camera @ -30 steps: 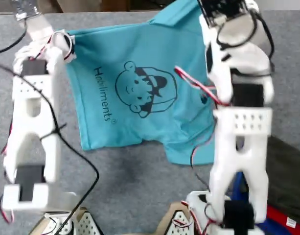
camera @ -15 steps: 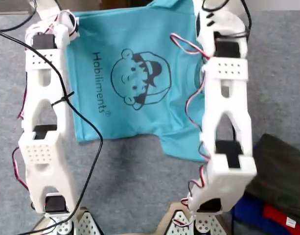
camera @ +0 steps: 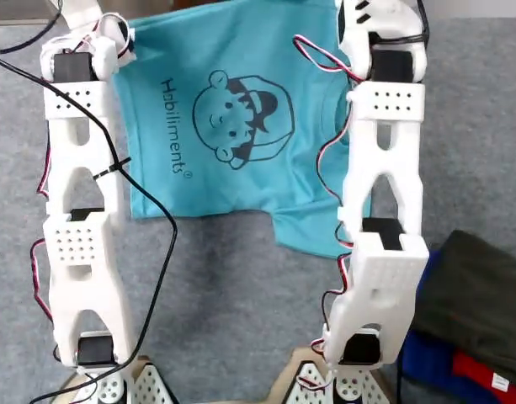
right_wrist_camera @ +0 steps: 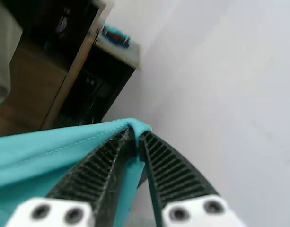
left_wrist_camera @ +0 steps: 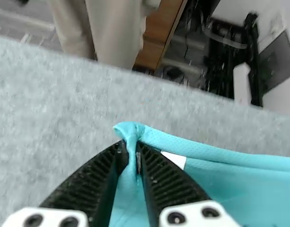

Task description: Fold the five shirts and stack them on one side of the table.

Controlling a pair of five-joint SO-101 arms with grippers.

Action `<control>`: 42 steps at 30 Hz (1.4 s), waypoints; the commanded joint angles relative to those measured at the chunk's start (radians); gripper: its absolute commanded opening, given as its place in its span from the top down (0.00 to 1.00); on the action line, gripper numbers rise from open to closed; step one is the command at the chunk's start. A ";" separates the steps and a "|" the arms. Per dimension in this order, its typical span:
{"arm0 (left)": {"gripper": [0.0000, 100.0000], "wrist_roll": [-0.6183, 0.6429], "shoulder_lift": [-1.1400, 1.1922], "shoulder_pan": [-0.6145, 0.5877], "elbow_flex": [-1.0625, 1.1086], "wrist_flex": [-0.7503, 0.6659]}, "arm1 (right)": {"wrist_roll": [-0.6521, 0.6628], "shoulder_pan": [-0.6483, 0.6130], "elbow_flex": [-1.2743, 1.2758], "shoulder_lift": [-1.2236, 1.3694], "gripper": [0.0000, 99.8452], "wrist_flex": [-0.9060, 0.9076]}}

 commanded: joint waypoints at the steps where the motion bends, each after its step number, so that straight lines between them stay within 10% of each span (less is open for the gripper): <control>1: 0.98 -0.002 -0.018 -0.020 -0.051 0.094 | 0.006 0.038 -0.099 -0.007 0.99 0.226; 19: 0.98 -0.115 -0.012 0.014 -0.051 0.534 | 0.172 0.041 -0.515 -0.002 0.99 1.312; 28: 0.98 -0.133 0.041 0.014 0.015 0.568 | 0.167 0.111 -0.355 -0.125 1.00 1.310; 42: 0.98 -0.137 0.082 0.015 0.018 0.614 | 0.153 0.085 0.699 -0.644 1.00 0.985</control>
